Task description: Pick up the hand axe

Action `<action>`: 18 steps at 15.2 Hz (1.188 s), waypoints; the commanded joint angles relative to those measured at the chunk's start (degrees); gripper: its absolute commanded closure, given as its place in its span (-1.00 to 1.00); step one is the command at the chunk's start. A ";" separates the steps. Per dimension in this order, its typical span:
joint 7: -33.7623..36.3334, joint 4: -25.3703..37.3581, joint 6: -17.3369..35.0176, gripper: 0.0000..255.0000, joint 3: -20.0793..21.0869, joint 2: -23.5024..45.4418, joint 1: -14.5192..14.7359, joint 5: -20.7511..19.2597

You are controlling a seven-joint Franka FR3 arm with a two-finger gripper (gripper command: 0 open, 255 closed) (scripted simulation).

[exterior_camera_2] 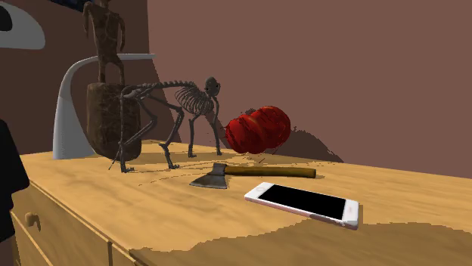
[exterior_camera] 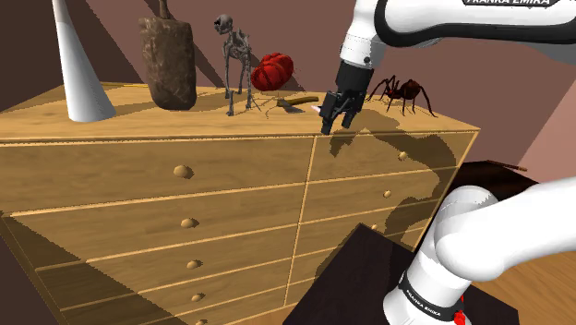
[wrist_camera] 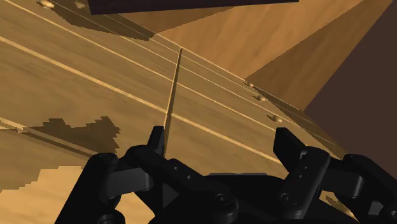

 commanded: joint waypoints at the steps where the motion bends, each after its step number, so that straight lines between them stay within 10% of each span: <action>1: 0.00 0.00 0.00 -1.00 0.00 0.00 0.00 0.00; 18: -4.38 30.62 5.84 -1.00 -8.61 36.85 -4.06 1.57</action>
